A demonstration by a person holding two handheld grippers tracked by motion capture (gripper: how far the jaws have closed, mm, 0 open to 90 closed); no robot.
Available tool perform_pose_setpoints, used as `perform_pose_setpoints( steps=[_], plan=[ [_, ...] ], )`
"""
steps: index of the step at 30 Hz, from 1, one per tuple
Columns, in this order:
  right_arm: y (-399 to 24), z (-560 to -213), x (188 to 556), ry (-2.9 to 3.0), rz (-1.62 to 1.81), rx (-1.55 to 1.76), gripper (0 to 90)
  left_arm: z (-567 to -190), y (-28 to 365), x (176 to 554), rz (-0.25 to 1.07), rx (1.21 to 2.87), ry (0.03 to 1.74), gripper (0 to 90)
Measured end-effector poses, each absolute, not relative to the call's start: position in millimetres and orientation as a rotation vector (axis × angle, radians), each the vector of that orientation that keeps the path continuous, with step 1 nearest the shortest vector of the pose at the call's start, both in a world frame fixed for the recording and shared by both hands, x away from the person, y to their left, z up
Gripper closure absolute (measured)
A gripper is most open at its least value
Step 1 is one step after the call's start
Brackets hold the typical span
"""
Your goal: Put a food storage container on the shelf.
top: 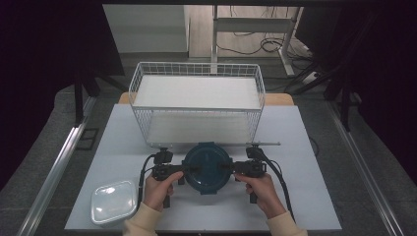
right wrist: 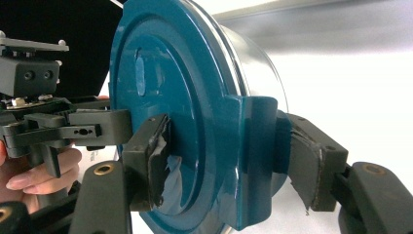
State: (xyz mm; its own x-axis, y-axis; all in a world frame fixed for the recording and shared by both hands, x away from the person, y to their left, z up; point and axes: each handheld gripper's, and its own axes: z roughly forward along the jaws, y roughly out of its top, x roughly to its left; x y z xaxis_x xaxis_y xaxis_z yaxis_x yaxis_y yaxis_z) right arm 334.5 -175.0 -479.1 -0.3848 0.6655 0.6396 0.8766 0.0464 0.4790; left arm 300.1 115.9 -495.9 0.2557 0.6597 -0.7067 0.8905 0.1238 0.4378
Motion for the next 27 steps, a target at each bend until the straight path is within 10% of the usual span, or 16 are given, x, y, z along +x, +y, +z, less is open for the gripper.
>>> perform_pose_setpoints(
  steps=[27],
  plan=[
    [-178.1,-391.3,319.8,-2.176,-1.459,-1.469,37.6,-399.8,114.3,288.3,-0.143,1.642,1.347,28.8]
  ],
)
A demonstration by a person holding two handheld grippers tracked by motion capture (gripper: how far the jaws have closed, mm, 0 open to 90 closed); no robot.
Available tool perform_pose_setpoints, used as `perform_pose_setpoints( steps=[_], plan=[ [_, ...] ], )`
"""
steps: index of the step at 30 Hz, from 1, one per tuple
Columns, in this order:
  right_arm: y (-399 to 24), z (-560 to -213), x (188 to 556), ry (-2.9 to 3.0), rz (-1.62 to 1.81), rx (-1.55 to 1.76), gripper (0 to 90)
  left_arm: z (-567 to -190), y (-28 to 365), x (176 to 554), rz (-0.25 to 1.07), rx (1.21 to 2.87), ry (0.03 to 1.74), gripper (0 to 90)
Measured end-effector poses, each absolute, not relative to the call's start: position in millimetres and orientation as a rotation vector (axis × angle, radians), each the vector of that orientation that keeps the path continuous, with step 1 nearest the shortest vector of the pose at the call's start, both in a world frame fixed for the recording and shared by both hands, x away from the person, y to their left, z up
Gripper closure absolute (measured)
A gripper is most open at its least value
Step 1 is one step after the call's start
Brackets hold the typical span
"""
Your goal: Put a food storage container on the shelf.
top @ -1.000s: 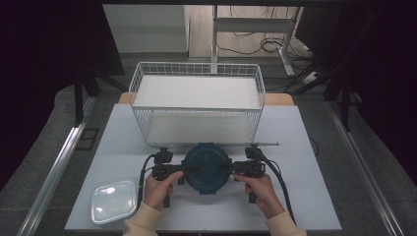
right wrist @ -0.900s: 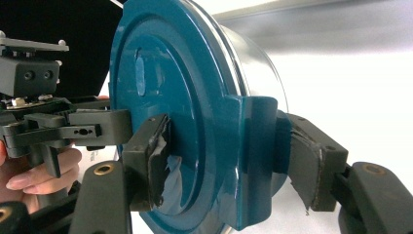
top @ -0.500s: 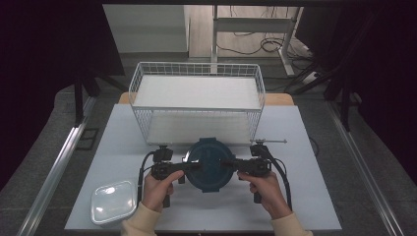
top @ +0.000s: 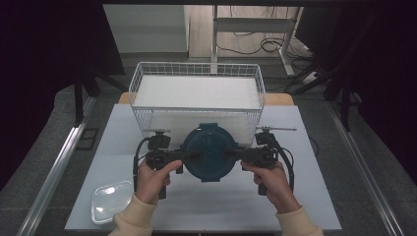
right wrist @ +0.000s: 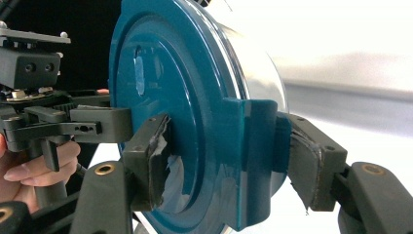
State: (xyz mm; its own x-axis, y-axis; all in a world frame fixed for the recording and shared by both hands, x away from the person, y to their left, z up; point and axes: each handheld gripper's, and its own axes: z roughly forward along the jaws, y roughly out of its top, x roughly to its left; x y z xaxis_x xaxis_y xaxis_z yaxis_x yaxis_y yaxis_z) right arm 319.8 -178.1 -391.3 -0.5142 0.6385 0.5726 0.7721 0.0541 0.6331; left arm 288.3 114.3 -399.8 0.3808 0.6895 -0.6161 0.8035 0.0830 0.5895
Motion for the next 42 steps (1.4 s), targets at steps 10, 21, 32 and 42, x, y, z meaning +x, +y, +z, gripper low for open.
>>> perform_pose_setpoints(
  steps=[10,21,32,42],
  plan=[
    [-176.3,-356.0,323.7,-2.200,-1.520,-1.436,37.8,-364.6,117.1,292.6,-0.094,1.649,1.306,28.9],
    [-173.0,-319.2,334.3,-2.235,-1.564,-1.400,38.6,-335.0,121.5,302.9,-0.083,1.633,1.283,28.9],
    [-167.3,-307.4,346.1,-2.236,-1.572,-1.386,38.9,-320.9,128.8,315.6,-0.079,1.636,1.279,29.1],
    [-162.0,-294.8,360.6,-2.240,-1.583,-1.357,39.1,-308.3,134.3,325.1,-0.065,1.630,1.280,29.5]
  ],
)
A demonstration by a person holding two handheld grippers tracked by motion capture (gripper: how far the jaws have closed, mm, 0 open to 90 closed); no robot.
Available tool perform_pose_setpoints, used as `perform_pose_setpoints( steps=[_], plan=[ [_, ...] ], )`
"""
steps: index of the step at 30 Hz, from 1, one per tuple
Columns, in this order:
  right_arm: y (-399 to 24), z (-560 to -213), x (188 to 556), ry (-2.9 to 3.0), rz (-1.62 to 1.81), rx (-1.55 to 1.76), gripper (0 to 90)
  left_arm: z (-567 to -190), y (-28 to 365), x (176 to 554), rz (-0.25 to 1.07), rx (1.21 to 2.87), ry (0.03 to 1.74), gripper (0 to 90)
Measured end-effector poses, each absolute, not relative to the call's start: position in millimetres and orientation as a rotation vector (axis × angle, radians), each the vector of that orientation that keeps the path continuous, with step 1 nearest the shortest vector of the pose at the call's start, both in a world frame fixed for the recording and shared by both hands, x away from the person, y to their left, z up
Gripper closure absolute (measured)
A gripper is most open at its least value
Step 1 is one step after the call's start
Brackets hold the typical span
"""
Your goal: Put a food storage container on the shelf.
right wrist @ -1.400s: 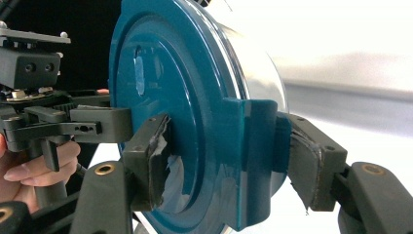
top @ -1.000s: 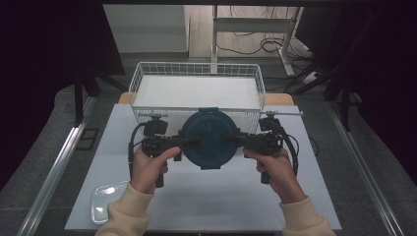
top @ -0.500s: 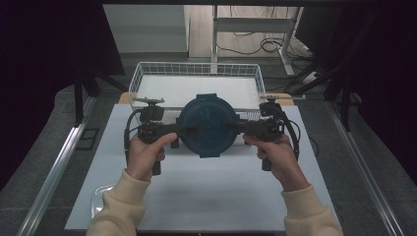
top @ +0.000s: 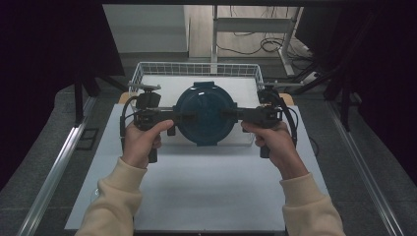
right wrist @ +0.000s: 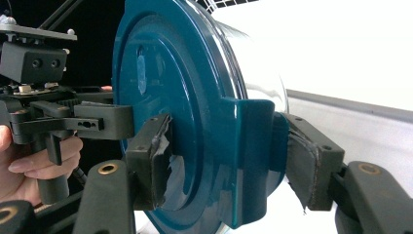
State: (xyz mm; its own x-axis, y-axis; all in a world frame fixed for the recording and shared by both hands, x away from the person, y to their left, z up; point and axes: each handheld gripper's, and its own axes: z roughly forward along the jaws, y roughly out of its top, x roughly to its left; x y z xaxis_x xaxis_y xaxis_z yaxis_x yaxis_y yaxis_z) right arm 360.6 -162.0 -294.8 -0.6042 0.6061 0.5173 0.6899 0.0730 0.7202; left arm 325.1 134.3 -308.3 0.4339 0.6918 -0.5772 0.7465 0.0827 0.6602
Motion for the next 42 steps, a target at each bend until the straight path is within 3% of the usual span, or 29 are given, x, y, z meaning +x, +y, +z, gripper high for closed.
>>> perform_pose_setpoints(
  steps=[42],
  plan=[
    [-154.5,-269.5,441.3,-2.202,-1.568,-1.347,40.0,-276.6,146.2,407.2,-0.098,1.646,1.314,29.9]
  ],
)
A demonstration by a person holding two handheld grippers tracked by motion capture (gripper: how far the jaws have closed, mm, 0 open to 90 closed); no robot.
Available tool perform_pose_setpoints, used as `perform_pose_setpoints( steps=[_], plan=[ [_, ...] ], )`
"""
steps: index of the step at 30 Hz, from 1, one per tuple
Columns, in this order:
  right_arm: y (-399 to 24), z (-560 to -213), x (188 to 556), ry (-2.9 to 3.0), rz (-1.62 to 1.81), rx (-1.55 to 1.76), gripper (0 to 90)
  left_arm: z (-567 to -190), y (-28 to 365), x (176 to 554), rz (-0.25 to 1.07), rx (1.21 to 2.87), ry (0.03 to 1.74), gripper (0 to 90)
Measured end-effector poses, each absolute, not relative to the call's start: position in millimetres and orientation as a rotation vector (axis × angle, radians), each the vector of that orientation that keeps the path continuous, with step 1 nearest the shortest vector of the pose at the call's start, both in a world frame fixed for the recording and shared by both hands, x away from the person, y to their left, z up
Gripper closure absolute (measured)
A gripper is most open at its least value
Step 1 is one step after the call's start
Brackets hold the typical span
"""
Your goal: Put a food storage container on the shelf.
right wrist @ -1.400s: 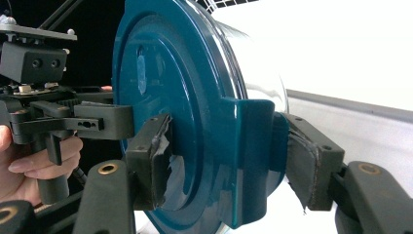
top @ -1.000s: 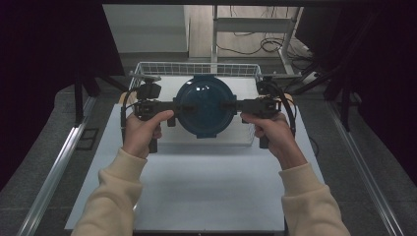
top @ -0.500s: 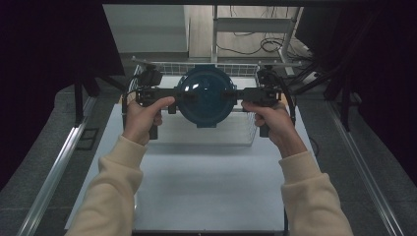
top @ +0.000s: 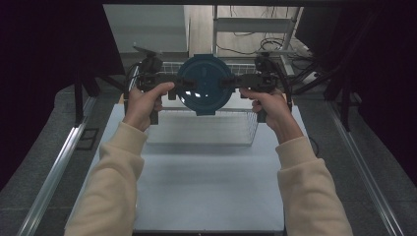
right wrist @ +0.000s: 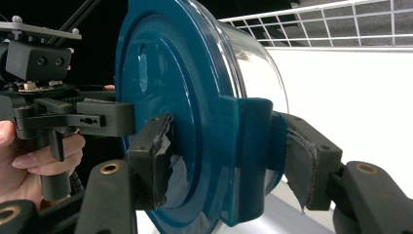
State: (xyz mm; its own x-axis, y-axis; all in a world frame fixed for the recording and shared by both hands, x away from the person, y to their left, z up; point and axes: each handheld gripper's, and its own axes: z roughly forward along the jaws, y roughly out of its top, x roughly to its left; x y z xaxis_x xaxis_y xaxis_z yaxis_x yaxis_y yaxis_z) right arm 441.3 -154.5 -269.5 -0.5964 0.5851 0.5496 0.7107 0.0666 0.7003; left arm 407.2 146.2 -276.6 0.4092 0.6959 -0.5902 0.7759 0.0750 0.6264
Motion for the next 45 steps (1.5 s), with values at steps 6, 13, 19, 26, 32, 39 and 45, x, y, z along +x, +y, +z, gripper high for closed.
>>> perform_pose_setpoints(
  steps=[6,13,19,26,32,39,45],
  plan=[
    [-151.1,-279.7,457.2,-2.176,-1.540,-1.370,40.0,-286.9,150.1,423.9,-0.127,1.640,1.337,30.3],
    [-149.5,-290.2,470.2,-2.145,-1.519,-1.416,39.9,-298.4,151.5,439.7,-0.165,1.618,1.363,30.3],
    [-149.2,-297.3,478.3,-2.104,-1.510,-1.452,39.8,-305.1,152.8,447.2,-0.180,1.589,1.378,30.6],
    [-149.3,-303.9,492.1,-1.996,-1.505,-1.547,38.5,-316.6,154.0,463.7,-0.233,1.503,1.412,29.3],
    [-148.9,-309.7,502.0,-1.928,-1.484,-1.606,37.4,-323.4,154.7,473.3,-0.259,1.457,1.445,28.2],
    [-150.3,-316.7,505.8,-1.864,-1.484,-1.650,36.3,-328.4,152.7,476.3,-0.250,1.435,1.446,26.8],
    [-150.7,-322.1,504.5,-1.852,-1.500,-1.664,32.6,-331.1,150.8,475.5,-0.235,1.424,1.430,26.5]
  ],
)
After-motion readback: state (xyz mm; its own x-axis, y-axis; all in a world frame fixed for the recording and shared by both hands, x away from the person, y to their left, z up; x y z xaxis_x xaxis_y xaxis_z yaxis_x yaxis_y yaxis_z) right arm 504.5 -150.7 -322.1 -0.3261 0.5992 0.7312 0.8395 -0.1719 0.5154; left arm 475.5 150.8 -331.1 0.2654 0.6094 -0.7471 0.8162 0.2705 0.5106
